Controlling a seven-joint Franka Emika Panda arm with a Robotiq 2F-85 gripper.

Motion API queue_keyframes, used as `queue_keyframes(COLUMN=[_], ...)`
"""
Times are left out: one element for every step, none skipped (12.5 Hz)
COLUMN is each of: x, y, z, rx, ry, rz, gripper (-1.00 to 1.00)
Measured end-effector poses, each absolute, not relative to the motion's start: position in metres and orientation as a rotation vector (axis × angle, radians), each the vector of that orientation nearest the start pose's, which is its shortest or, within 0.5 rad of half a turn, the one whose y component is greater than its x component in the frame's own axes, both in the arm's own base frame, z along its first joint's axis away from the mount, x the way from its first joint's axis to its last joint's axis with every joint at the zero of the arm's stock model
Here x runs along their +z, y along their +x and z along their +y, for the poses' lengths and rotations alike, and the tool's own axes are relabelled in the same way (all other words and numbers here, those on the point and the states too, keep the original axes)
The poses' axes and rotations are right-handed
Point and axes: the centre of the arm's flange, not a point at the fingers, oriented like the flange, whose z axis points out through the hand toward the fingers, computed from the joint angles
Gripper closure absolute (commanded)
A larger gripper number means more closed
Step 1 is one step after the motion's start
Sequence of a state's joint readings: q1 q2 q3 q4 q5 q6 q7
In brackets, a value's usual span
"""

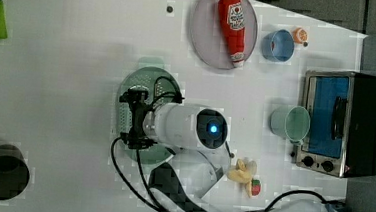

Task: Drag strainer right to left.

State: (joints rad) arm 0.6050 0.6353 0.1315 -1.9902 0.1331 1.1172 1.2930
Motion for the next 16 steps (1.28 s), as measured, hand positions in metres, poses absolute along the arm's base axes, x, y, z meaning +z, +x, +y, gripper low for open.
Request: queue_keyframes(x=[0.139, 0.137, 0.138, 0.139, 0.142, 0.144, 0.144, 0.145, 0.152, 0.167, 0.189, 0.221, 0.263, 0.311, 0.361, 0.413], y=[0.452, 0.449, 0.448, 0.448, 0.448, 0.446, 0.445, 0.446, 0.449, 0.456, 0.466, 0.481, 0.496, 0.512, 0.526, 0.534], z=[0.407, 0.408, 0.411, 0.415, 0.42, 0.42, 0.416, 0.409, 0.399, 0.385, 0.373, 0.355, 0.336, 0.309, 0.279, 0.245], rx=[0.193, 0.194, 0.203, 0.212, 0.216, 0.219, 0.215, 0.221, 0.222, 0.225, 0.221, 0.198, 0.169, 0.124, 0.096, 0.08], ry=[-2.26, -2.273, -2.266, -2.271, -2.272, -2.278, -2.311, -2.344, -2.379, -2.444, -2.511, -2.539, -2.529, -2.503, -2.48, -2.469], rz=[2.068, 2.068, 2.074, 2.073, 2.068, 2.071, 2.095, 2.119, 2.12, 2.091, 2.034, 1.98, 1.919, 1.873, 1.838, 1.792], gripper=[-1.0, -1.0, -1.0, -1.0, -1.0, -1.0, -1.0, -1.0, -1.0, -1.0, -1.0, -1.0, -1.0, -1.0, -1.0, -1.0])
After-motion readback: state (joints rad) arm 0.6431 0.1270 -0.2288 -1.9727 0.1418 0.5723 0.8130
